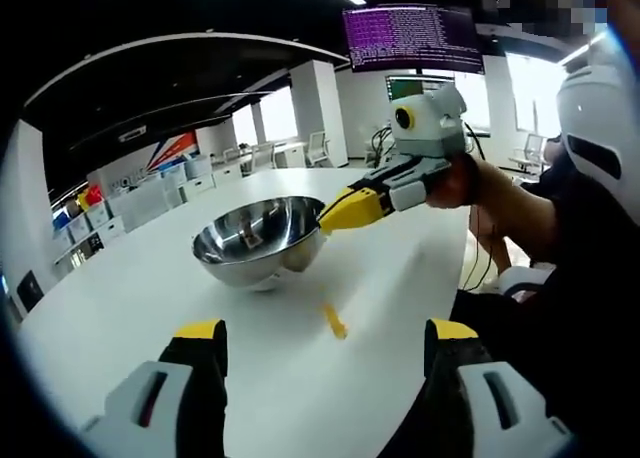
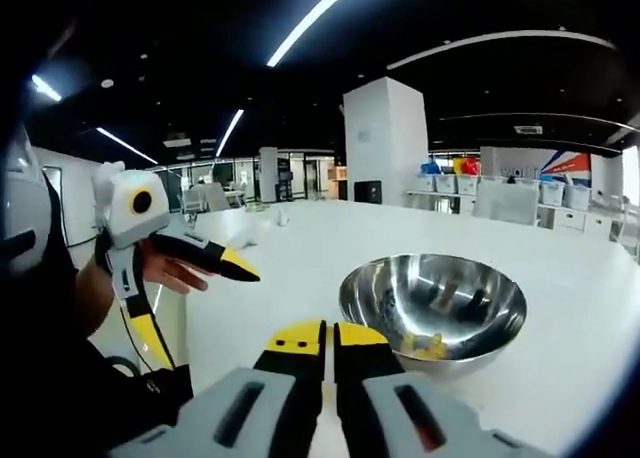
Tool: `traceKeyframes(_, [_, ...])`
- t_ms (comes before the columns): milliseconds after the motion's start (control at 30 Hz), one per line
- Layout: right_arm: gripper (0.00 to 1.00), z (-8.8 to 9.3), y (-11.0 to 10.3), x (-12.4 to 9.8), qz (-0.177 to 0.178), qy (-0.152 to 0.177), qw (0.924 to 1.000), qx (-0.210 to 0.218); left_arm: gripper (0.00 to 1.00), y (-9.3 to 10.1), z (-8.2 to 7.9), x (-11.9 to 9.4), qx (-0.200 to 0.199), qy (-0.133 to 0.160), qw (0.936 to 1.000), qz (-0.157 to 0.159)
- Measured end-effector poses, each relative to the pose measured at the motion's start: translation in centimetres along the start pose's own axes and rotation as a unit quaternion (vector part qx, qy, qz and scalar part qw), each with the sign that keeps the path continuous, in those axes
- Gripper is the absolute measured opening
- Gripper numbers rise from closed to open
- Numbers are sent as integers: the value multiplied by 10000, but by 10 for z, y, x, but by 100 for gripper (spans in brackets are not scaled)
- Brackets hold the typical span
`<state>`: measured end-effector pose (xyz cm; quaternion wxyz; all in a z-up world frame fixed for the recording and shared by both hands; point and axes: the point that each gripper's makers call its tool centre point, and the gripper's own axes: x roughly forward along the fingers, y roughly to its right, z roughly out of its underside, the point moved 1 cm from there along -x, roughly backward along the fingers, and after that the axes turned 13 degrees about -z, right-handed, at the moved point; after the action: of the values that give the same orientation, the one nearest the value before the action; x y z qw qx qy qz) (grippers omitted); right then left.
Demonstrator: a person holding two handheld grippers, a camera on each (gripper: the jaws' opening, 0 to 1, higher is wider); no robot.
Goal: Pick up the QQ candy scattered on the table and place it into the stainless steel bowl on the table
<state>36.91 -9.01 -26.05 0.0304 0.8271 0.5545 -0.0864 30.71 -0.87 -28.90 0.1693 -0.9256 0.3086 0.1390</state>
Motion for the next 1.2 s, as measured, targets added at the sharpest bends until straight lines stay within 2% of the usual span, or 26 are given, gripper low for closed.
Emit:
traceKeyframes(267, [2, -19, 16, -1, 217, 10, 9992, -322, 81, 1, 3, 2, 181, -105, 9997, -83])
traceKeyframes(467, [2, -38, 28, 4, 224, 187, 9991, -315, 81, 1, 2, 0, 181, -99, 9998, -84])
traceKeyframes(667, [2, -43, 51, 10, 565, 52, 9966, -590, 81, 1, 2, 0, 172, -91, 9998, -83])
traceKeyframes(767, [2, -41, 69, 11, 794, -39, 9947, -653, 81, 2, 3, 0, 174, -112, 9998, -71])
traceKeyframes(933, [2, -19, 92, 17, 922, -122, 9952, -304, 81, 0, 4, -1, 140, -91, 9998, -83])
traceKeyframes(1033, [2, -6, 95, 22, 904, -173, 9956, -184, 81, -1, 6, -1, 131, -119, 9998, -98])
traceKeyframes(1200, [3, 1, 93, 25, 884, -108, 9959, -182, 80, -1, 9, 0, 125, -155, 9998, -96])
